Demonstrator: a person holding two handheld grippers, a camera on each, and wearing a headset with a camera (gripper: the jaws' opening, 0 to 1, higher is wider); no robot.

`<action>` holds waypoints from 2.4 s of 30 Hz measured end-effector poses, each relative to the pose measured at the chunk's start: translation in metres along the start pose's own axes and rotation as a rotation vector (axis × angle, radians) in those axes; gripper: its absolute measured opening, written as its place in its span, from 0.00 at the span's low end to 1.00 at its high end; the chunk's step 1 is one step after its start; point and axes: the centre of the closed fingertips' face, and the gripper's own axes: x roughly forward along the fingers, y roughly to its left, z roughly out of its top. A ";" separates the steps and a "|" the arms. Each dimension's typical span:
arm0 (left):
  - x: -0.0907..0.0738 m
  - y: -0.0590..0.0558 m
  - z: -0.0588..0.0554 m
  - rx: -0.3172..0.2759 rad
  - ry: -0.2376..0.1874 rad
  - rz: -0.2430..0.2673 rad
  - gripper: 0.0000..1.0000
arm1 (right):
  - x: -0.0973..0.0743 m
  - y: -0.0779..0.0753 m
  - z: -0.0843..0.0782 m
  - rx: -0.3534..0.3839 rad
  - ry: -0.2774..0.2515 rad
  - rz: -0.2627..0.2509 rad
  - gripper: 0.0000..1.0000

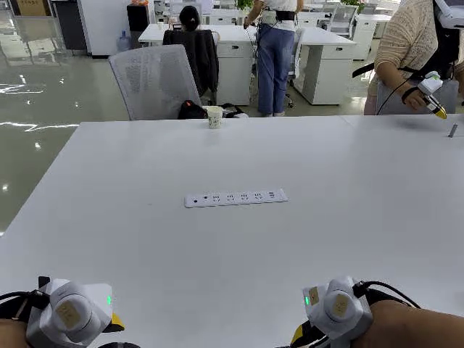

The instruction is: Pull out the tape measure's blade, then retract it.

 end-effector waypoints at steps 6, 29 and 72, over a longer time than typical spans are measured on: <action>-0.001 -0.005 -0.002 -0.056 -0.017 -0.020 0.63 | -0.005 0.000 -0.002 0.020 0.011 -0.009 0.18; -0.006 -0.013 -0.014 -0.382 -0.152 0.028 0.98 | -0.028 0.005 -0.011 0.283 -0.098 -0.112 0.40; -0.045 -0.020 -0.060 -0.707 -0.415 0.401 0.99 | -0.084 0.041 -0.073 0.564 -0.305 -0.424 0.80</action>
